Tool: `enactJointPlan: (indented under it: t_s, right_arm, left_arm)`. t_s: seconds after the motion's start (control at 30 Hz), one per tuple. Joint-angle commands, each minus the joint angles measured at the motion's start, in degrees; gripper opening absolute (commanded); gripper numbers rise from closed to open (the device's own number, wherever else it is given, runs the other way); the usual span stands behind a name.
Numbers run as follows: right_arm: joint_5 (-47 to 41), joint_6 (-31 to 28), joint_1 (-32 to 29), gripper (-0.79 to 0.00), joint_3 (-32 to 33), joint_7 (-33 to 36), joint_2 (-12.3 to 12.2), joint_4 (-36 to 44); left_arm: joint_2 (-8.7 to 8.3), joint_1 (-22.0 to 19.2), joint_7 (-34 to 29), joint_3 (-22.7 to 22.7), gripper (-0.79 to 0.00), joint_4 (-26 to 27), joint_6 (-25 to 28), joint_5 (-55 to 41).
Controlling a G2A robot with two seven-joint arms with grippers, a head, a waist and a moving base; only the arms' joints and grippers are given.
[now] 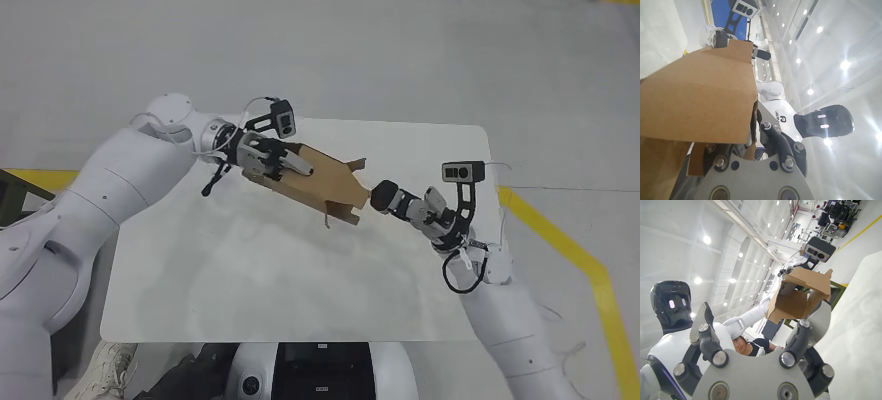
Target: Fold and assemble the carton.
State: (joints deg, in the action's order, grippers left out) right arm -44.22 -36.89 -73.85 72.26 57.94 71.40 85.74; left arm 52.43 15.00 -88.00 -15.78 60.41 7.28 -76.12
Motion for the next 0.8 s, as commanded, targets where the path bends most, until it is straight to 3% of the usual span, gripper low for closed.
enactJointPlan:
  t_s: [0.0,0.37,0.77]
  right_arm:
    - [1.9,1.4,-0.7,0.000,0.8,-1.3,-0.2,0.1]
    - [12.0,7.1,2.1,0.000,-6.7,-7.5,0.9,-1.2]
    - [12.8,5.4,4.0,0.000,-9.9,-9.2,1.8,-3.6]
  left_arm:
    - [-0.50,0.3,0.0,-0.8,-0.785,0.5,0.2,-1.6]
    - [-2.29,1.7,0.0,-3.8,-0.785,5.0,-1.0,-3.8]
    - [-2.65,2.7,0.0,-5.5,-0.785,5.9,-2.3,-5.0]
